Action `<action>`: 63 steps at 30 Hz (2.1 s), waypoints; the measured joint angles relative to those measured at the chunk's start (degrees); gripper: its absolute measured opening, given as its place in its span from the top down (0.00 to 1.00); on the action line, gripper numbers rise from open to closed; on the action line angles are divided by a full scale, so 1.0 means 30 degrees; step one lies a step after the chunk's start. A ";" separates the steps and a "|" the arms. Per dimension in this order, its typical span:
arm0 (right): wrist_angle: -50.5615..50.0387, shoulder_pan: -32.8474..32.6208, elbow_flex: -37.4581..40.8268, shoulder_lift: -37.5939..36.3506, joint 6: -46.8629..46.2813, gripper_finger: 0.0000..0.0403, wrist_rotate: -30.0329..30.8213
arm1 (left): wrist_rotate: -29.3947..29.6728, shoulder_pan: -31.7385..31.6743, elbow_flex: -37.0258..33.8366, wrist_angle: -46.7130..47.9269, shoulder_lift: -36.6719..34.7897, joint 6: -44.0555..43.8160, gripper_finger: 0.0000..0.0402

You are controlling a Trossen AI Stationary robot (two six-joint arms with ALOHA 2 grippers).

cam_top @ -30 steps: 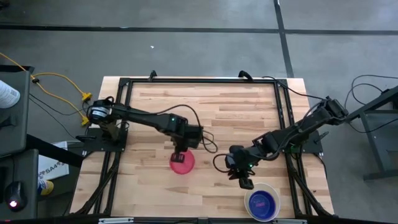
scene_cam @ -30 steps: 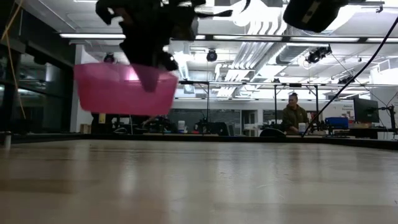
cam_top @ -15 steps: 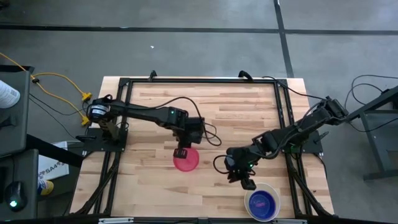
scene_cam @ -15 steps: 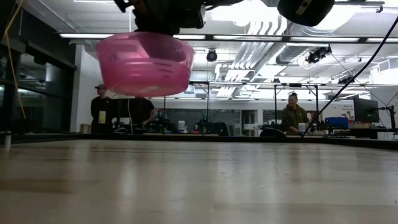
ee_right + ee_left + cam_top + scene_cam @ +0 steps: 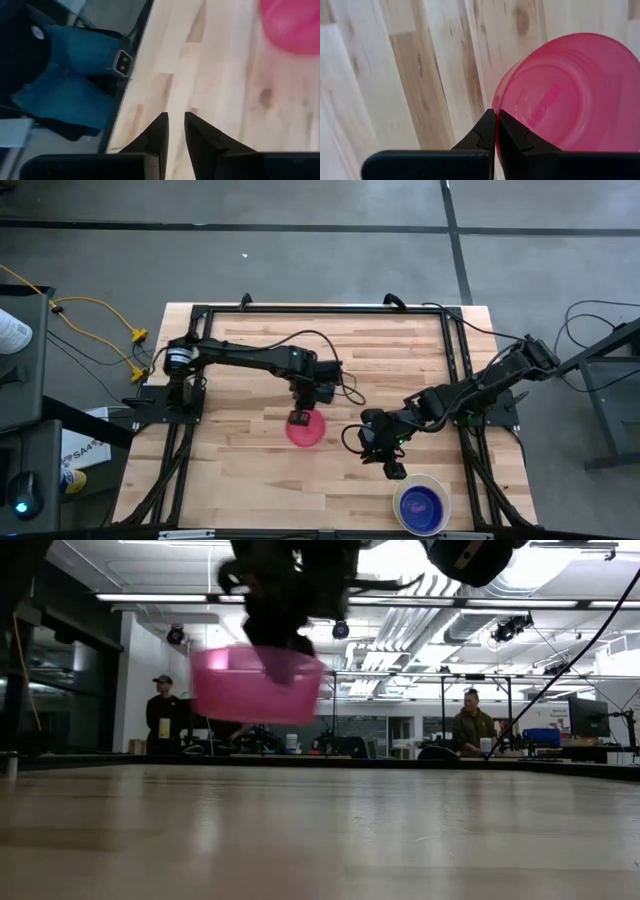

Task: Nest bowls inside each other
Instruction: Stack the red bowl on the purple bowl

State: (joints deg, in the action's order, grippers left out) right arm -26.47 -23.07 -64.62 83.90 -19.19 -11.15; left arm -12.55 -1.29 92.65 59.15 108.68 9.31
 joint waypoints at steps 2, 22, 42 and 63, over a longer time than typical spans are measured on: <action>-0.0184 -0.0002 0.0006 0.0000 0.0520 0.86 0.0528 | 0.0075 -0.0063 0.0355 -0.0394 0.0400 0.0526 1.00; -0.1149 0.0296 0.0000 0.0000 -0.2725 0.86 0.4843 | 0.1961 -0.0193 0.4144 0.0502 0.2324 0.0276 1.00; -0.1323 0.0372 0.0000 0.0000 -1.2767 0.86 0.5522 | 0.6101 0.1516 0.4149 -0.0107 0.2324 -0.6021 1.00; -0.1250 0.0495 0.0000 -0.0007 -1.5577 0.86 0.6140 | 0.7900 0.1192 0.4360 -0.1607 0.2447 -0.6203 1.00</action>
State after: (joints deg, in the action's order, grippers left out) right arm -30.22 -21.58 -64.62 83.88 -65.92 7.27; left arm 11.15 2.28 105.73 54.33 116.02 -9.30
